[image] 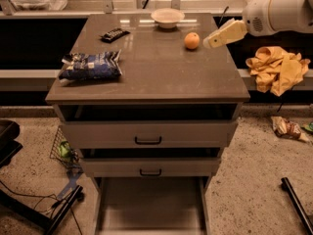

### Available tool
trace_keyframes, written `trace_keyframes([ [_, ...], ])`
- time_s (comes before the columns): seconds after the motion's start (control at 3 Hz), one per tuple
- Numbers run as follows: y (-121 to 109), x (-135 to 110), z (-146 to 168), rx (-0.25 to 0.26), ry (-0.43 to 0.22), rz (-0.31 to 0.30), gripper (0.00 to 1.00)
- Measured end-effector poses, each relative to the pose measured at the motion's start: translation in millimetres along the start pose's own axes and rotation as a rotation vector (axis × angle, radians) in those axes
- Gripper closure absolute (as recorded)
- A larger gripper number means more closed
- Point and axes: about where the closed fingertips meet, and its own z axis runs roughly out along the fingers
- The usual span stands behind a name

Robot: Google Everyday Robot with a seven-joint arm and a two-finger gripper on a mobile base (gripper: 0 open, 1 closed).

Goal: Place orange into bottom drawer

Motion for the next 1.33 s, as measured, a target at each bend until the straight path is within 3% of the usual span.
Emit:
trace_keyframes([
  [0.67, -29.1, 35.8, 112.8, -0.024, -0.033, 0.058, 0.0],
  [1.33, -43.6, 64.9, 194.8, -0.044, 0.007, 0.12, 0.0],
])
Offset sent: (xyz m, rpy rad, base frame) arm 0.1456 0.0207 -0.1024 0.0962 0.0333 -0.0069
